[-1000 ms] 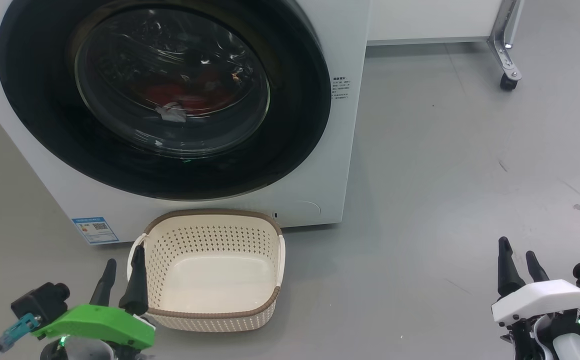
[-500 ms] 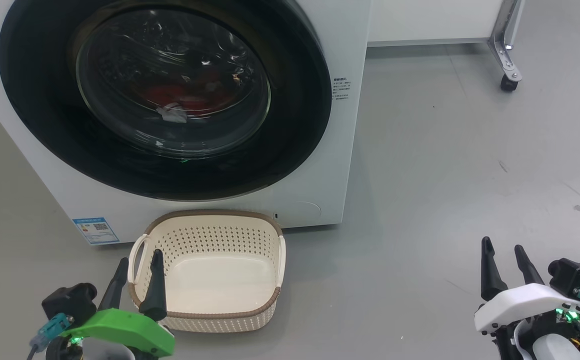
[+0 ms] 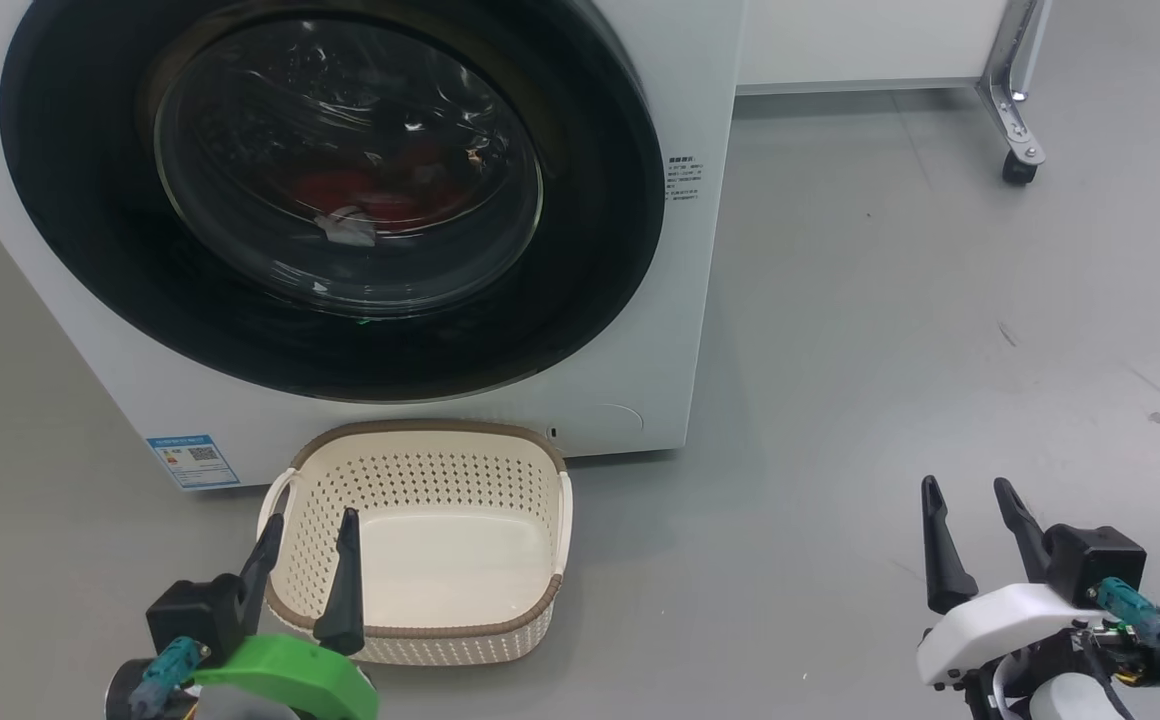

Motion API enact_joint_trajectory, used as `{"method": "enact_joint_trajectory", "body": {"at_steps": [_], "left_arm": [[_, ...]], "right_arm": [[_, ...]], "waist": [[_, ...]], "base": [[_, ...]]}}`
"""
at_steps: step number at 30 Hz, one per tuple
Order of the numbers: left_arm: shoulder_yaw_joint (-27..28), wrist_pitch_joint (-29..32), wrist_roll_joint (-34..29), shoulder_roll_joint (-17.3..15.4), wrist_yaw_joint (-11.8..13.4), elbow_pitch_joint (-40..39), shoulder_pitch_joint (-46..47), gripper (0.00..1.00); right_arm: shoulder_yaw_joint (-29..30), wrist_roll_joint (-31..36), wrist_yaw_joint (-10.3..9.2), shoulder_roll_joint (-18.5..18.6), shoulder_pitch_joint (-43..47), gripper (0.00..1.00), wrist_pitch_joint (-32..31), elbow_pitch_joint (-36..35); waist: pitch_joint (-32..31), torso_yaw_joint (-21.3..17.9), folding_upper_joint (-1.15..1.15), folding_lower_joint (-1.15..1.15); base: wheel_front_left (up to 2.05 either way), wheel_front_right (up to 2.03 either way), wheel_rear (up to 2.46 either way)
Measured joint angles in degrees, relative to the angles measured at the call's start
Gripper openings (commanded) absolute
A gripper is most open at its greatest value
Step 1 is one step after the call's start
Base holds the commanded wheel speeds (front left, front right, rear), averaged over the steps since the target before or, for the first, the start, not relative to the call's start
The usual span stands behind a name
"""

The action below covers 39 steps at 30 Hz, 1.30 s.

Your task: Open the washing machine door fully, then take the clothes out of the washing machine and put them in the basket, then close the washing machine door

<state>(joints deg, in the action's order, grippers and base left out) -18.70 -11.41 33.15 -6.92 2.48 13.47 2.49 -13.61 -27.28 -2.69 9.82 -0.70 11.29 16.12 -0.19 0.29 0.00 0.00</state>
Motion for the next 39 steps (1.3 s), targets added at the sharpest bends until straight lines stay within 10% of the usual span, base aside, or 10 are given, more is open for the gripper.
{"method": "enact_joint_trajectory", "body": {"at_steps": [39], "left_arm": [[0.05,-2.88,-7.46,1.01,3.03,2.87,0.25,1.0]], "right_arm": [[0.11,9.75,-2.09,-1.31,0.02,1.0,2.9,1.15]], "waist": [[0.39,0.4,0.0,0.0]], "base": [[0.0,0.0,0.0]]}}
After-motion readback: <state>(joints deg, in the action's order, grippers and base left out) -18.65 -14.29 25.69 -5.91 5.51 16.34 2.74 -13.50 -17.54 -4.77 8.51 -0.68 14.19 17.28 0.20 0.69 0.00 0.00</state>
